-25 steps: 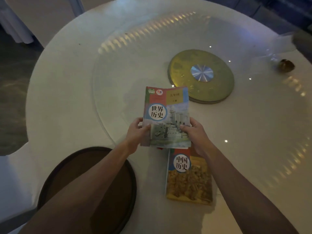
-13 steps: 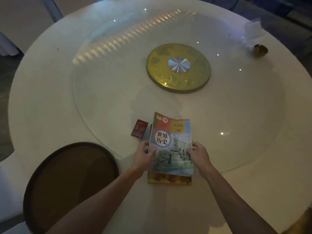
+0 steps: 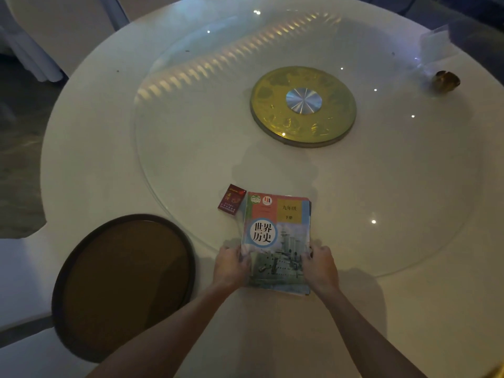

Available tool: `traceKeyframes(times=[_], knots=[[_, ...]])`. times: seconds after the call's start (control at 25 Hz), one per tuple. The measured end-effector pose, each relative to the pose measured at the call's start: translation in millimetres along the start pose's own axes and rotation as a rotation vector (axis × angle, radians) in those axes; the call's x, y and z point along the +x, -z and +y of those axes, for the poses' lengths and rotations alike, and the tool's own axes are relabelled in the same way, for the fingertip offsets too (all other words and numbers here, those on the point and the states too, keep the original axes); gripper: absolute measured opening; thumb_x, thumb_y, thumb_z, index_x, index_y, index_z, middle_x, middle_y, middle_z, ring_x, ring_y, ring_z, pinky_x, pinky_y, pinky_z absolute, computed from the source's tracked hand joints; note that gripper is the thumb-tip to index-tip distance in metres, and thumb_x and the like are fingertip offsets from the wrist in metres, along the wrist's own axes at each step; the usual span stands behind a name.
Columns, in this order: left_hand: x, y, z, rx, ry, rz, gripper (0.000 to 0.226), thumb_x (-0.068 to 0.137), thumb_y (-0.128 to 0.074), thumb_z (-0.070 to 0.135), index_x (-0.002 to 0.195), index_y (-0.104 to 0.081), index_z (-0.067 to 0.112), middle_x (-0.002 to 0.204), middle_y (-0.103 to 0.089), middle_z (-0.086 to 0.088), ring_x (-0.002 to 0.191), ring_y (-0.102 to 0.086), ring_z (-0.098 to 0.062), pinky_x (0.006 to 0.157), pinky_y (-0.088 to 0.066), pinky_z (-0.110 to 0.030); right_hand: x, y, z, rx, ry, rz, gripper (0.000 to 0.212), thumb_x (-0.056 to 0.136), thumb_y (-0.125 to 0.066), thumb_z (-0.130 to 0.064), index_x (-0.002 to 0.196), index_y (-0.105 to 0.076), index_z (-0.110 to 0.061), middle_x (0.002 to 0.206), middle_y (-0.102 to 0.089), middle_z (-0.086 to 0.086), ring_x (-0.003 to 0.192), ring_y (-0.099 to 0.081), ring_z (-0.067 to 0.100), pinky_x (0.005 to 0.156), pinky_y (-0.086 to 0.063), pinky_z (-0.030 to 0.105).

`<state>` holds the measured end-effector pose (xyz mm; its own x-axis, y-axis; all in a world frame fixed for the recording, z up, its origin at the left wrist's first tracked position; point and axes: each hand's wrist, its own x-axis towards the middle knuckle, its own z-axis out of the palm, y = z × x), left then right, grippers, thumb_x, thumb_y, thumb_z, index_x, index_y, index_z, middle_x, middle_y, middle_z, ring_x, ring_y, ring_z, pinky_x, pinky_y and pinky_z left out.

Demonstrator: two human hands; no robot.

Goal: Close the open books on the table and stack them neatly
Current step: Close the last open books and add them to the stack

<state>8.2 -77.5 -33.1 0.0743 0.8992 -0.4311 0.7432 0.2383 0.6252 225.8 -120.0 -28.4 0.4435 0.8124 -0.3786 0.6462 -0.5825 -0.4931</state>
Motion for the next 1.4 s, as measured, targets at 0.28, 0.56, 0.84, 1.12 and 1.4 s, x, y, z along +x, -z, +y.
traceKeyframes(times=[0.28,0.56,0.84,1.12,1.4], knots=[[2,-6,-5,-0.141,-0.009,-0.046,0.021,0.095,-0.055,0.017,0.11,-0.067,0.009,0.113,-0.064,-0.01,0.1,-0.064,-0.025,0.09,-0.055,-0.044,-6,-13,-3,0.044,-0.118,0.005,0.025,0.101,-0.049,-0.017,0.123,-0.056,-0.007,0.121,-0.055,0.015,0.102,-0.06,0.036,0.075,-0.047,0.038],[17,-10,0,-0.259,0.095,-0.085,0.026,0.097,-0.056,0.024,0.112,-0.073,0.01,0.111,-0.069,-0.009,0.099,-0.069,-0.024,0.086,-0.06,-0.044,4,-10,3,0.303,-0.219,-0.019,0.025,0.1,-0.05,-0.021,0.115,-0.067,-0.011,0.102,-0.071,0.015,0.093,-0.066,0.037,0.073,-0.056,0.046],[36,-9,12,-0.271,0.206,-0.1,0.029,0.089,-0.057,0.021,0.109,-0.073,0.007,0.106,-0.069,-0.011,0.1,-0.069,-0.03,0.086,-0.06,-0.048,15,-11,7,0.412,-0.389,-0.057,0.018,0.093,-0.061,-0.018,0.085,-0.074,-0.007,0.088,-0.077,0.017,0.086,-0.072,0.037,0.072,-0.06,0.056],[76,5,39,-0.291,0.148,-0.123,0.031,0.083,-0.062,0.016,0.11,-0.075,0.01,0.107,-0.073,-0.012,0.098,-0.07,-0.027,0.087,-0.061,-0.044,45,-3,-7,0.489,-0.346,-0.024,0.026,0.095,-0.059,-0.01,0.074,-0.061,0.004,0.069,-0.054,0.016,0.067,-0.046,0.022,0.061,-0.033,0.036],[96,8,45,-0.312,0.141,-0.215,0.035,0.082,-0.066,0.021,0.113,-0.071,0.005,0.124,-0.056,-0.016,0.108,-0.064,-0.027,0.09,-0.06,-0.042,74,8,-20,0.386,-0.218,0.004,0.03,0.095,-0.054,-0.004,0.065,-0.054,-0.001,0.062,-0.047,0.007,0.057,-0.038,0.02,0.055,-0.024,0.032]])
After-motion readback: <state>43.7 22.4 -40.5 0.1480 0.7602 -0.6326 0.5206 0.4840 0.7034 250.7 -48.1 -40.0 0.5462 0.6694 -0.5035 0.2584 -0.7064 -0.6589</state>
